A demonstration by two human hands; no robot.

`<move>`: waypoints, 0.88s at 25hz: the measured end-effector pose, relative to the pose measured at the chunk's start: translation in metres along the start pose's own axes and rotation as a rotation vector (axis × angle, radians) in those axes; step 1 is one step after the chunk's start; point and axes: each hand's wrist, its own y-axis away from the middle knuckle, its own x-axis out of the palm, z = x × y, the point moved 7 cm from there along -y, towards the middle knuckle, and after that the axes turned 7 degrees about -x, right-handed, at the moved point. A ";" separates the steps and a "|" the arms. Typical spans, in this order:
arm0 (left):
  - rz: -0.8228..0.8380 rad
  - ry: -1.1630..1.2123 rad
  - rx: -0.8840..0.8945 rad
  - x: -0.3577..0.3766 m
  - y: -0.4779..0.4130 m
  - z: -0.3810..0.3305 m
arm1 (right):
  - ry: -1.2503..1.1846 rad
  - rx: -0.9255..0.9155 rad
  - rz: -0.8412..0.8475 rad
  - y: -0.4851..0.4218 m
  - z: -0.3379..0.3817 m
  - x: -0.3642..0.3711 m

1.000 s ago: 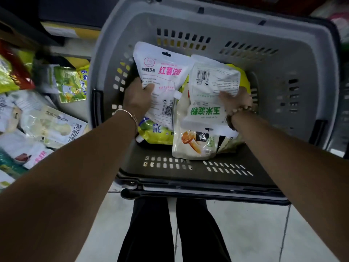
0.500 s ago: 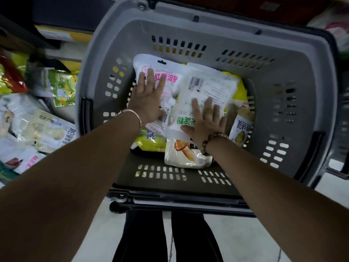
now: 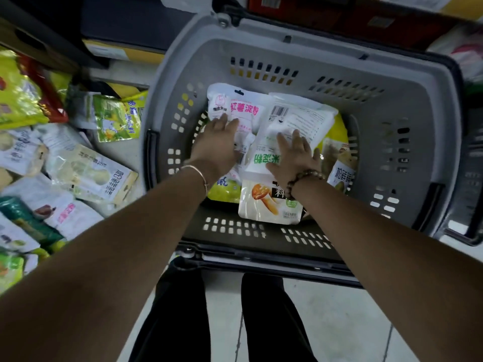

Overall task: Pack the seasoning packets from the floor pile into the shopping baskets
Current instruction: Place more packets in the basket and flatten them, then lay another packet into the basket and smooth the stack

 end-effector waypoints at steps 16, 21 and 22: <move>-0.422 0.690 -0.477 -0.127 0.235 0.187 | 0.005 -0.633 -0.175 0.133 0.296 -0.064; -0.413 0.723 -0.640 -0.115 0.284 0.301 | 0.084 -0.614 -0.019 0.124 0.395 -0.012; -0.403 0.734 -0.671 -0.109 0.291 0.322 | 0.105 -0.602 0.003 0.121 0.408 -0.002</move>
